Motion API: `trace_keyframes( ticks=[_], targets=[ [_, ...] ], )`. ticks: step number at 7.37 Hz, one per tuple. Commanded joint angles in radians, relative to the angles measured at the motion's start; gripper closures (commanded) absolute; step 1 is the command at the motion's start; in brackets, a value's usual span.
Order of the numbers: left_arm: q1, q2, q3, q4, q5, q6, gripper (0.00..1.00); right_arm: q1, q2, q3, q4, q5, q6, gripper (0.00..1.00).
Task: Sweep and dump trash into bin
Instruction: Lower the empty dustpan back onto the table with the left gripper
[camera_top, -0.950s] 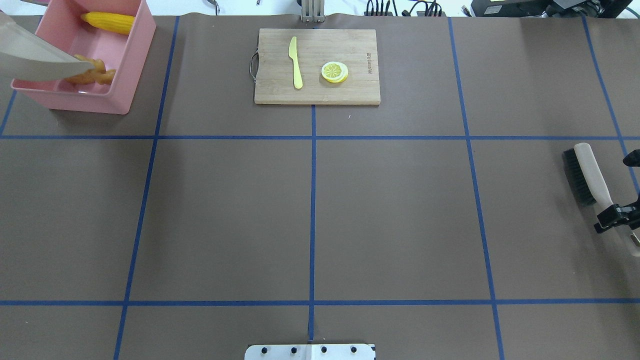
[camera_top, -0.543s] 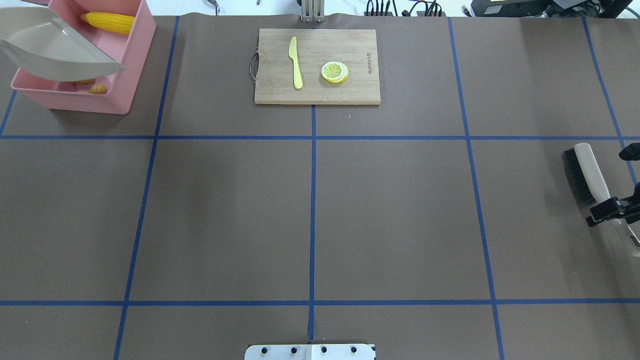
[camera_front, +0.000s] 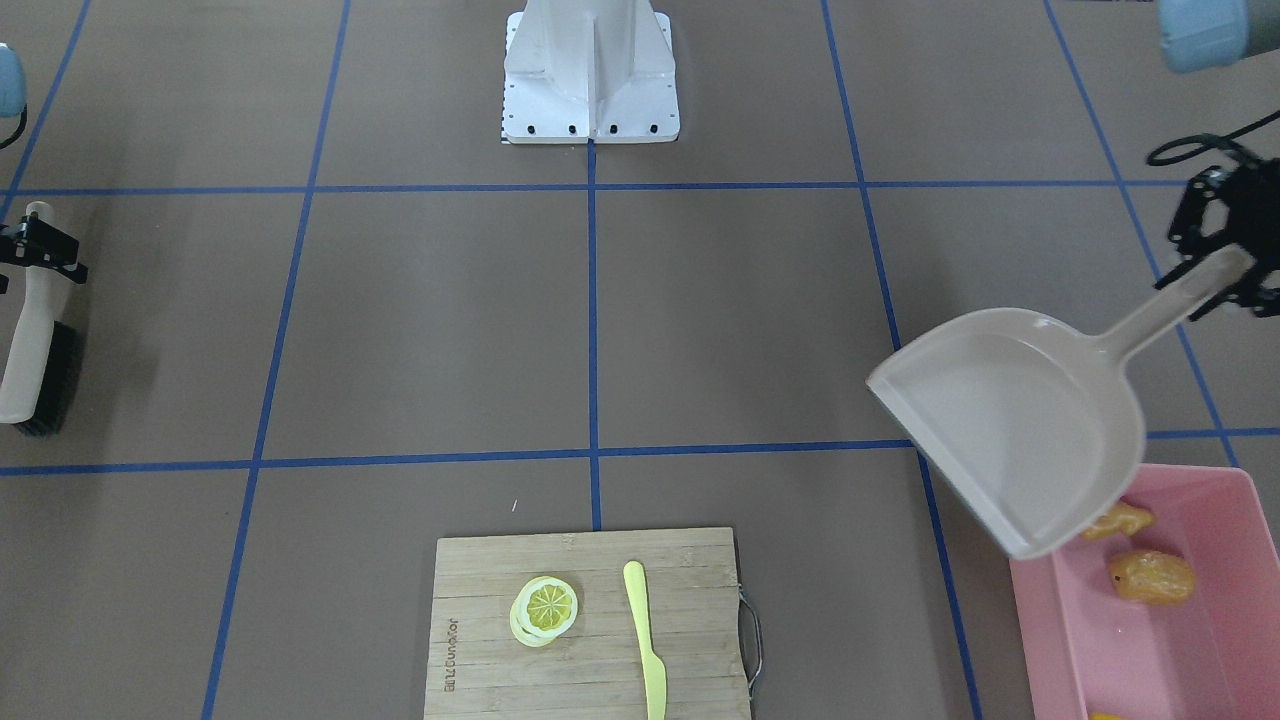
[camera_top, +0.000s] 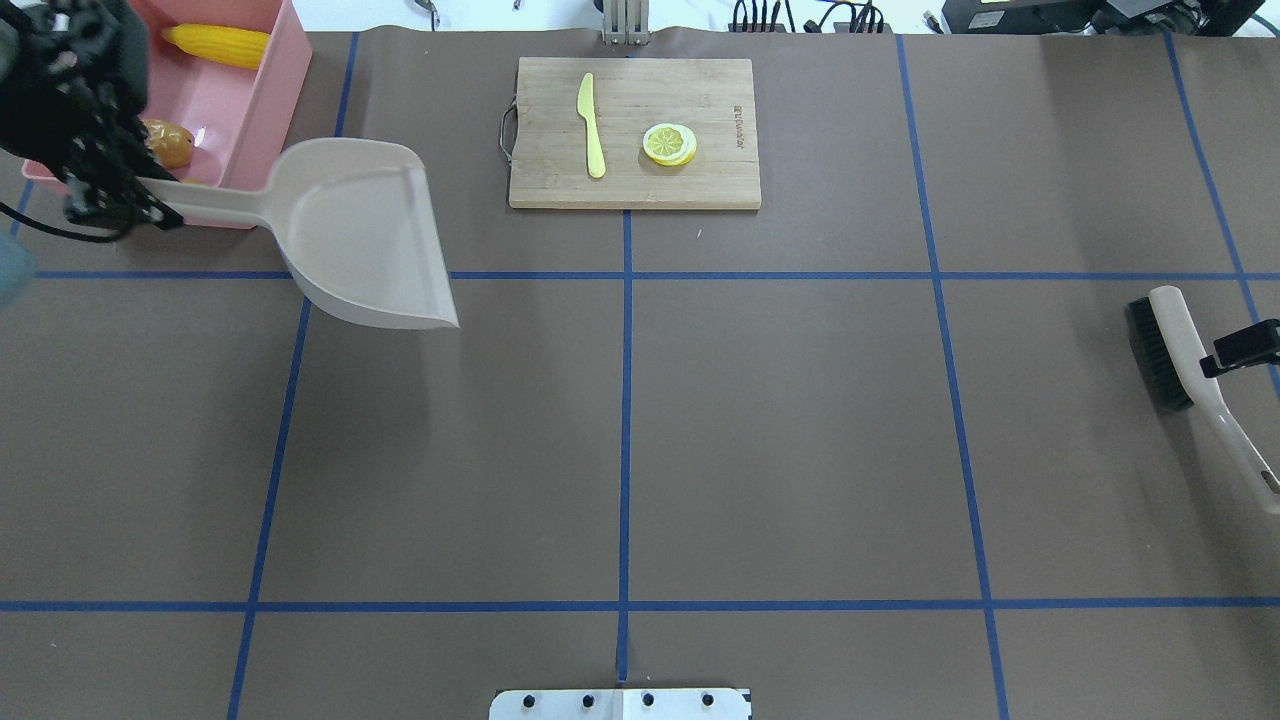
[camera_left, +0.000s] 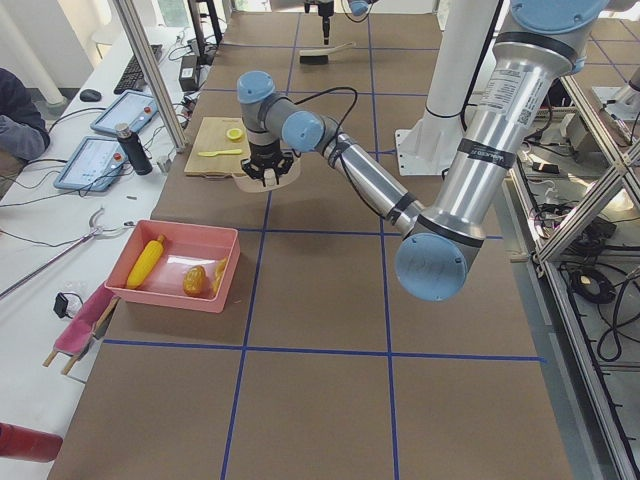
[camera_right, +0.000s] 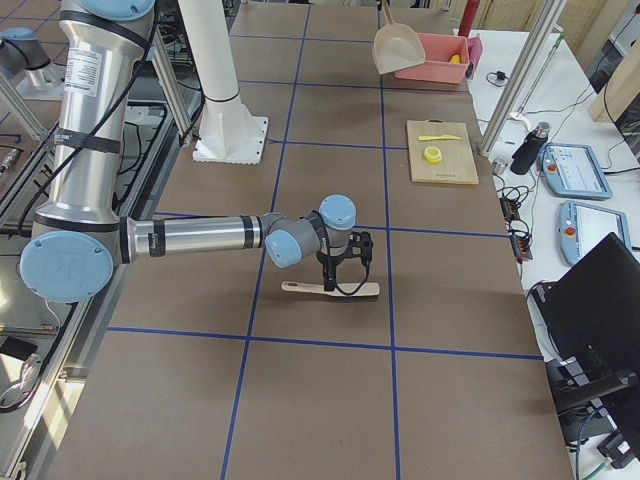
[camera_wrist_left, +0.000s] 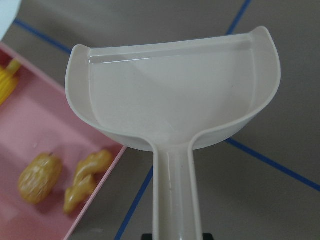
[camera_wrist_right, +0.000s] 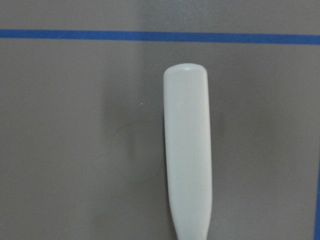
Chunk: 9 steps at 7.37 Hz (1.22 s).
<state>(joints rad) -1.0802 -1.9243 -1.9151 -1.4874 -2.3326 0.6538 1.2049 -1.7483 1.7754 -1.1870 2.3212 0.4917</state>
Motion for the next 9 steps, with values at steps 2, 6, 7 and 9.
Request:
trace_keyframes(
  ticks=[2, 6, 7, 9],
  targets=[
    [0.173, 0.007, 0.005, -0.206, 0.030, 0.004, 1.00, 0.119, 0.038, -0.034, -0.049, -0.068, -0.101, 0.00],
    [0.244, 0.016, 0.048, -0.295, 0.087, 0.001, 1.00, 0.183, 0.065, -0.067, -0.150, -0.088, -0.099, 0.00],
    [0.259, 0.016, 0.059, -0.295, 0.085, -0.002, 1.00, 0.214, 0.148, -0.076, -0.277, -0.080, -0.102, 0.00],
    [0.278, 0.016, 0.065, -0.301, 0.081, -0.022, 0.97, 0.237, 0.161, -0.070, -0.316, -0.056, -0.120, 0.00]
  ],
)
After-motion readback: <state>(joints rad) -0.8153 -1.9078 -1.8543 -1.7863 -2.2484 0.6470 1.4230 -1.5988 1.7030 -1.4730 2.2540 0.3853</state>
